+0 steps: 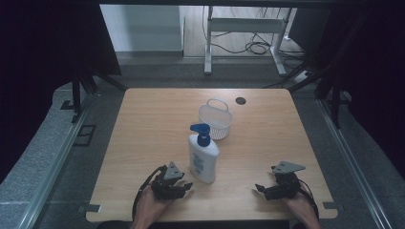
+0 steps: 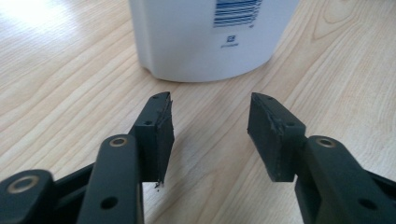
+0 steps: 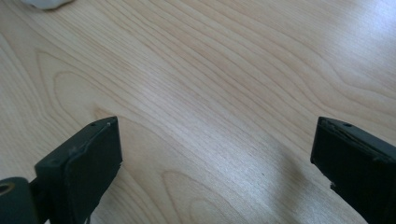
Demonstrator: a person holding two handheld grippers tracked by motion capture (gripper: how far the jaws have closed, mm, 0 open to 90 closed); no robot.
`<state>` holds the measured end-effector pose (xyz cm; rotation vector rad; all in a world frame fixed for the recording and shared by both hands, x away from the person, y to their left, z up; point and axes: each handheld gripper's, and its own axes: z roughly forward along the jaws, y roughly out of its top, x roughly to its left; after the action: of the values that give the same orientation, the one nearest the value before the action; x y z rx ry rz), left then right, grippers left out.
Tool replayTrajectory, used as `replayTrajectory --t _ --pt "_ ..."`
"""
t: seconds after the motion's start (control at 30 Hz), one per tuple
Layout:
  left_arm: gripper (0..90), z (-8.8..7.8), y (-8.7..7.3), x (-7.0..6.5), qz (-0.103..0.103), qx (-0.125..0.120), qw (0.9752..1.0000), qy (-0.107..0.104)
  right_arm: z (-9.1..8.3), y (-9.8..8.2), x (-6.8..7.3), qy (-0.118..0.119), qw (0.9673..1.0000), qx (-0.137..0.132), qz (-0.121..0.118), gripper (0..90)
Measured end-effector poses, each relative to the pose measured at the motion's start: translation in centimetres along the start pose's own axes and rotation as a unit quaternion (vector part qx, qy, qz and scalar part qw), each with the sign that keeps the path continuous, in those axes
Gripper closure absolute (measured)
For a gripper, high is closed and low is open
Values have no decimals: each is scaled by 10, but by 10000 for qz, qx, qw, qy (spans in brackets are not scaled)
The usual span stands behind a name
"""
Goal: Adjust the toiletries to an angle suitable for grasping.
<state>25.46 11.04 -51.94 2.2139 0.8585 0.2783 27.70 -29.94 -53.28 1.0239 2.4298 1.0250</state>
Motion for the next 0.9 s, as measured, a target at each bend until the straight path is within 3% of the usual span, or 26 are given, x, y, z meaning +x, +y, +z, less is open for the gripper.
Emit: replayTrajectory --t 0.4,0.7,0.9 --pt "259 2 -6 4 -40 124 9996 233 -3 7 6 137 9998 -99 -50 0" --pt "142 7 -9 3 -70 265 9990 349 -5 14 12 205 9996 -138 -147 0" --pt "126 11 -11 3 -36 431 9983 384 -4 20 17 412 9989 -173 -103 0"
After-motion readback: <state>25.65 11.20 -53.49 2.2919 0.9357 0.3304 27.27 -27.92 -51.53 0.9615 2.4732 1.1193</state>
